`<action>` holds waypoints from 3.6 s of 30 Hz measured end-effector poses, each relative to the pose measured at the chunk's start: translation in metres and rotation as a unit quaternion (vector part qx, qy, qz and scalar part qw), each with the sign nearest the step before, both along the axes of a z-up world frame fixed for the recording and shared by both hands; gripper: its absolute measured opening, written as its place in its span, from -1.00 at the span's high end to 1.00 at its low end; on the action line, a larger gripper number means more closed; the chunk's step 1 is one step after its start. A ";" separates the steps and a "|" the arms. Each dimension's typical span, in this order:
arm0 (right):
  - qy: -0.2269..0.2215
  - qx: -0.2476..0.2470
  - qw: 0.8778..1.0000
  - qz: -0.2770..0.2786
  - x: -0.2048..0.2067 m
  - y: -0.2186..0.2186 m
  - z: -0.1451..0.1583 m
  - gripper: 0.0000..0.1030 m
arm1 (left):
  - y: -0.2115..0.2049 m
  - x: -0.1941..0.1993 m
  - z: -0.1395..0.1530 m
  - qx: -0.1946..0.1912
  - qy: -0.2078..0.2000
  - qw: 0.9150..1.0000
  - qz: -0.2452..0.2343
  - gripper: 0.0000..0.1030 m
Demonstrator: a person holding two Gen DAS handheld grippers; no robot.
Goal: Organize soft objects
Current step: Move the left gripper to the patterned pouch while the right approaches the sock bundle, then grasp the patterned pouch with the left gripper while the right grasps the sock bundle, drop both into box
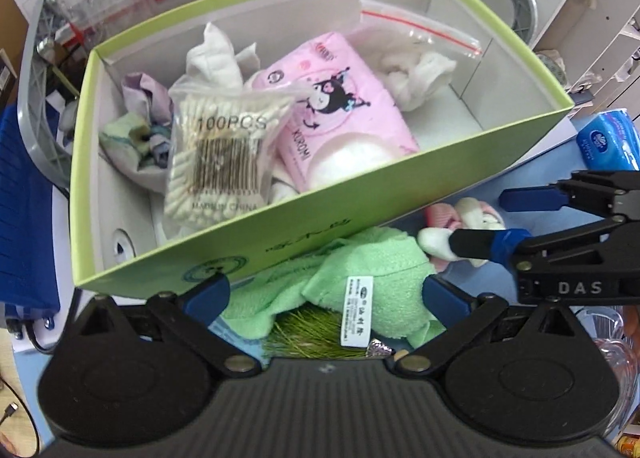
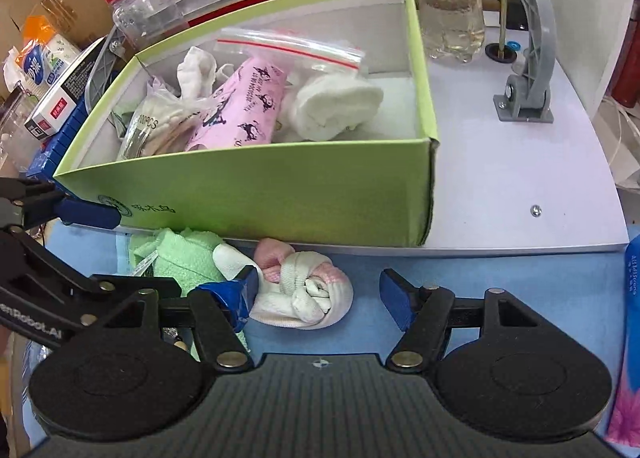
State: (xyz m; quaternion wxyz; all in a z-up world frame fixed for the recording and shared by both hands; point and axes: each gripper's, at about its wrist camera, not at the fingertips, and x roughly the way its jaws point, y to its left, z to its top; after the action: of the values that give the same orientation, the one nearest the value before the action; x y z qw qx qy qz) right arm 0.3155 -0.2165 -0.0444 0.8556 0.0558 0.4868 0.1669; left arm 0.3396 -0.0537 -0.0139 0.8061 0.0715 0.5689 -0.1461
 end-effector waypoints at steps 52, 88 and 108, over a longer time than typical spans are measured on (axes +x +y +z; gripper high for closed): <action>-0.006 -0.032 0.999 0.023 0.000 -0.008 0.003 -0.12 | -0.049 -0.033 -0.039 0.008 0.113 0.991 -0.072 -0.34; -0.102 -0.074 0.988 0.086 -0.045 -0.012 0.052 0.34 | 0.036 -0.074 0.043 -0.108 0.008 0.994 -0.034 0.21; -0.132 -0.021 0.987 0.093 0.067 0.049 0.095 0.08 | 0.077 0.040 0.119 -0.093 -0.108 0.987 0.073 -0.29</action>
State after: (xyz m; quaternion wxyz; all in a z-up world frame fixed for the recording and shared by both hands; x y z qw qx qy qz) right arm 0.3825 -0.1671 0.0506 0.8941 -0.0295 0.3762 0.2412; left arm 0.3798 0.0229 0.1055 0.8745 -0.0302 0.4660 -0.1310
